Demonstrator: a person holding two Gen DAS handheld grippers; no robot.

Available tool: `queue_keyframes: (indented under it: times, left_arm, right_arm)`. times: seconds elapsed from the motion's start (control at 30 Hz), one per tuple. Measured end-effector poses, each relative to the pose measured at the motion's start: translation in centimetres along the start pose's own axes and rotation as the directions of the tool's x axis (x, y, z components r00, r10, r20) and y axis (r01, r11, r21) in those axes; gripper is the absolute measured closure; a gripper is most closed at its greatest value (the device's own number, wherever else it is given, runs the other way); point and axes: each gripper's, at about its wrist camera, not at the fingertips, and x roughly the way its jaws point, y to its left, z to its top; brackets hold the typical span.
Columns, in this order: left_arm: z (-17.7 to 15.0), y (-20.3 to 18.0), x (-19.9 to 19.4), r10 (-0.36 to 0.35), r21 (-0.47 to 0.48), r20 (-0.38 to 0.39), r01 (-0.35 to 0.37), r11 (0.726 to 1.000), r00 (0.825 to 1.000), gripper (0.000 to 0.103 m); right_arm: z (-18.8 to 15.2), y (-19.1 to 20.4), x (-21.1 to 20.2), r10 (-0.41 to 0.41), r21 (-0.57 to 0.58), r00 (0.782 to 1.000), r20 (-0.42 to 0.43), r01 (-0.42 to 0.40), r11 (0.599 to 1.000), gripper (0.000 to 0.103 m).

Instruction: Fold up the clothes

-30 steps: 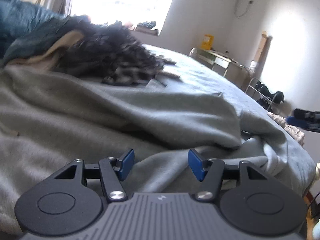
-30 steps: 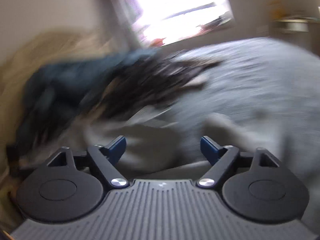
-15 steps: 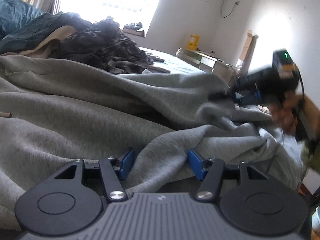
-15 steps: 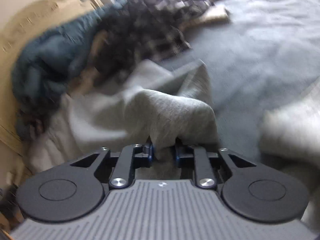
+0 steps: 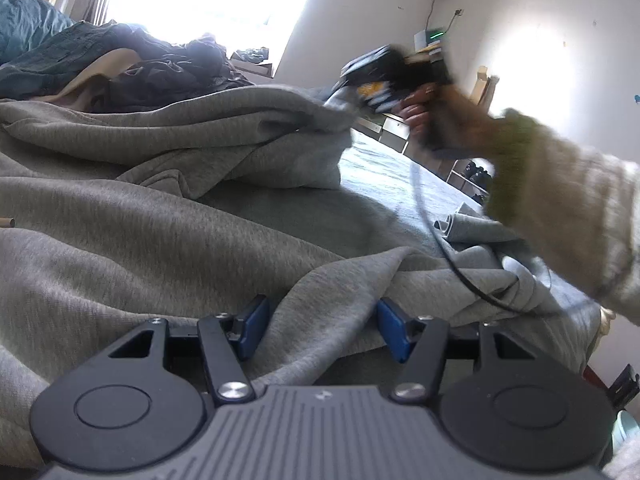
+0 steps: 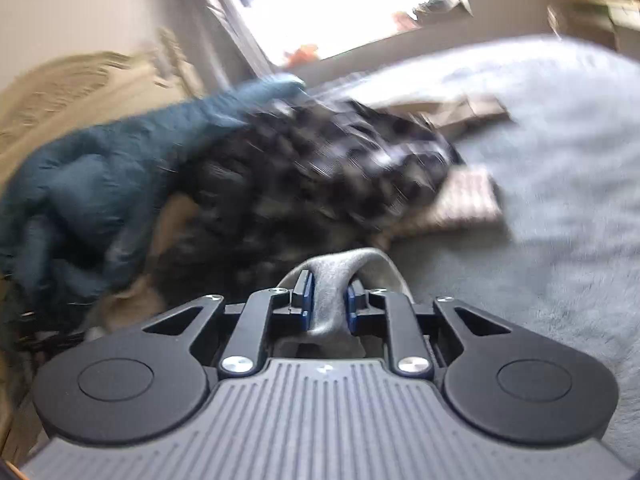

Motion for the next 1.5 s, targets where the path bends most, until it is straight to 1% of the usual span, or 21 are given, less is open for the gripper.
queue_keyframes:
  times: [0.1,0.13,0.17,0.2,0.27,0.33,0.47,0.53,0.6,0.73,0.83,0.87,0.9,0.93,0.97,1.0,1.07,1.17,1.27,1.37,1.5]
  left_arm:
    - [0.0,0.1,-0.1,-0.001,0.004,-0.004,0.001,1.000,1.000,0.042]
    - [0.0,0.1,-0.1,0.001,0.005,-0.006,-0.001,1.000,1.000,0.042]
    - [0.1,0.0,0.0,0.002,0.003,-0.008,-0.002,1.000,1.000,0.042]
    - [0.2,0.1,0.0,0.004,0.000,-0.010,-0.004,1.000,1.000,0.042]
    - [0.3,0.1,0.0,0.006,-0.011,-0.012,-0.006,1.000,1.000,0.042]
    - [0.5,0.0,0.0,0.009,-0.023,-0.013,-0.009,1.000,1.000,0.042]
    - [0.8,0.0,0.0,0.017,-0.049,-0.015,-0.017,0.999,1.000,0.042]
    - [0.9,-0.1,0.0,0.031,-0.048,-0.018,-0.032,0.998,0.999,0.043]
    - [1.0,-0.4,0.0,0.052,-0.052,-0.021,-0.053,0.997,0.998,0.044]
    - [1.2,-0.9,-0.1,0.094,-0.062,-0.037,-0.096,0.993,0.995,0.049]
    - [1.6,-1.5,-0.1,0.132,-0.050,-0.047,-0.135,0.990,0.990,0.056]
    - [1.7,-1.7,-0.1,0.143,-0.045,-0.051,-0.145,0.988,0.988,0.057]
    - [1.8,-1.9,-0.1,0.153,-0.039,-0.052,-0.155,0.987,0.987,0.061]
    - [1.9,-2.1,-0.1,0.162,-0.035,-0.053,-0.164,0.986,0.985,0.065]
    - [1.9,-2.3,-0.2,0.170,-0.032,-0.054,-0.172,0.985,0.984,0.067]
    - [2.0,-2.4,-0.2,0.180,-0.031,-0.052,-0.182,0.983,0.982,0.071]
    - [2.1,-2.6,-0.4,0.195,-0.031,-0.047,-0.196,0.980,0.980,0.077]
    - [2.1,-2.5,-0.8,0.195,-0.043,-0.038,-0.197,0.979,0.980,0.081]
    - [2.0,-2.5,-1.3,0.184,-0.035,-0.032,-0.185,0.982,0.982,0.082]
    - [1.8,-2.0,-1.8,0.151,-0.051,-0.009,-0.151,0.987,0.988,0.082]
    - [1.8,-1.2,-2.2,0.119,-0.110,-0.007,-0.119,0.987,0.993,0.084]
  right_arm:
    - [-0.2,-2.4,3.6,-0.039,0.065,0.995,-0.089,0.045,0.997,0.071]
    - [-0.3,-3.1,4.0,-0.041,0.087,0.993,-0.107,0.051,0.995,0.070]
    - [-0.5,-3.6,3.2,-0.027,0.113,0.994,-0.104,0.039,0.993,0.064]
    - [-0.6,-4.0,2.1,-0.019,0.132,0.995,-0.100,0.033,0.991,0.056]
    - [-0.5,-4.5,-1.3,-0.033,0.132,0.996,-0.084,0.044,0.990,0.046]
    - [-0.5,-4.8,-6.1,-0.049,0.085,0.998,-0.036,0.052,0.995,0.043]
    - [-2.0,-5.4,-15.2,-0.109,0.009,0.994,0.028,0.109,0.994,0.023]
    - [-3.8,-5.5,-17.4,-0.148,-0.053,0.989,-0.026,0.146,0.988,0.023]
    - [-6.5,-5.1,-17.6,-0.213,-0.175,0.971,-0.107,0.193,0.966,0.023]
    - [-11.6,-4.1,-15.9,-0.351,-0.421,0.918,-0.187,0.248,0.873,0.023]
    - [-13.7,-4.7,-13.7,-0.441,-0.524,0.884,-0.158,0.303,0.796,0.026]
    - [-13.7,-5.2,-13.5,-0.448,-0.524,0.883,-0.140,0.318,0.790,0.036]
    - [-13.8,-5.6,-13.3,-0.455,-0.524,0.882,-0.122,0.332,0.785,0.050]
    - [-13.7,-6.1,-13.3,-0.453,-0.514,0.885,-0.104,0.343,0.787,0.059]
    - [-13.3,-6.5,-14.0,-0.439,-0.484,0.895,-0.083,0.349,0.802,0.078]
    - [-12.9,-6.9,-15.1,-0.428,-0.450,0.902,-0.053,0.361,0.817,0.091]
    - [-12.1,-7.4,-18.4,-0.404,-0.372,0.914,0.040,0.389,0.843,0.092]
    - [-12.2,-8.7,-26.3,-0.321,-0.183,0.927,0.195,0.356,0.916,0.093]
    - [-14.5,-11.1,-33.8,-0.287,0.019,0.900,0.327,0.297,0.955,0.093]
    - [-19.1,-14.5,-38.8,-0.298,0.208,0.865,0.404,0.230,0.951,0.093]
    - [-26.2,-19.4,-40.8,-0.378,0.440,0.839,0.390,0.191,0.877,0.091]
